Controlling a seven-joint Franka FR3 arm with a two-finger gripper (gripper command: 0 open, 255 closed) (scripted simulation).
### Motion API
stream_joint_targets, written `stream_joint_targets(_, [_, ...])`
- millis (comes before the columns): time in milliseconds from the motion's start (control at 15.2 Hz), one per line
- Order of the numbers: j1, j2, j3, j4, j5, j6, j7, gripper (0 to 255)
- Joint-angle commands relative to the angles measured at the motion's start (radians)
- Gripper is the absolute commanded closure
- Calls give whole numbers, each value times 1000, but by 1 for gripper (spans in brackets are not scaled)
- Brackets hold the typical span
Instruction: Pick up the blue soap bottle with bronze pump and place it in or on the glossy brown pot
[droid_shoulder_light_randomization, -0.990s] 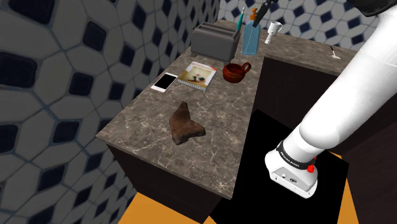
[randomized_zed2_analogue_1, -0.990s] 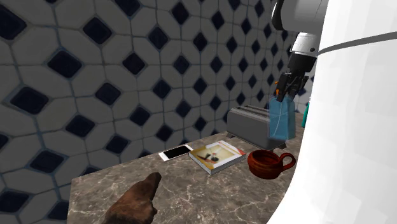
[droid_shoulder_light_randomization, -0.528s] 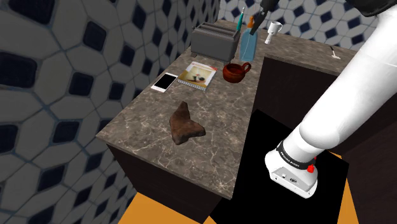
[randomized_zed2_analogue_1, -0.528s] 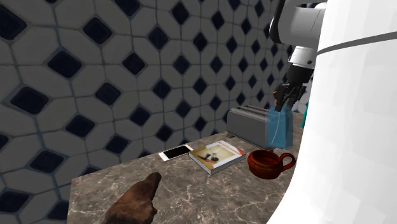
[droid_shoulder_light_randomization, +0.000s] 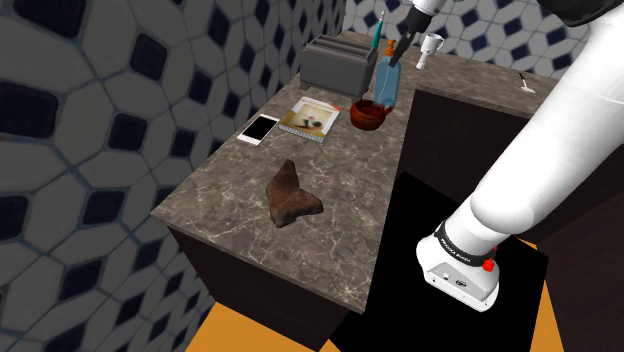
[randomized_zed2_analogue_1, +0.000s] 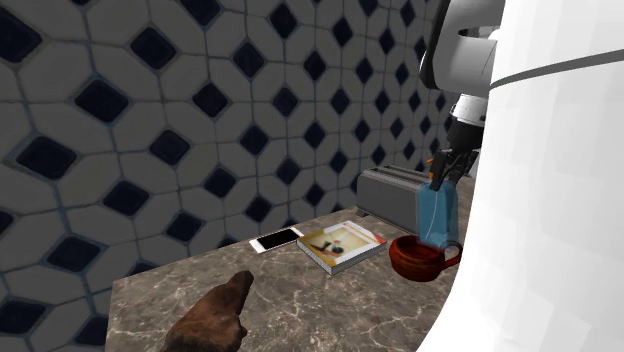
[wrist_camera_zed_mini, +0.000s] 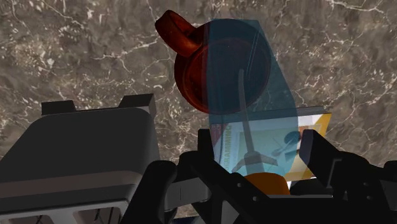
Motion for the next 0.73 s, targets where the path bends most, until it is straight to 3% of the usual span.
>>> stream_joint_targets(0, [0, 2, 0, -6, 2, 7, -2, 255])
stream_joint_targets(396, [0, 2, 0, -5, 2, 7, -2, 255])
stream_joint_targets(462, [0, 2, 0, -5, 2, 7, -2, 0])
stream_joint_targets(660, [0, 2, 0, -6, 2, 7, -2, 0])
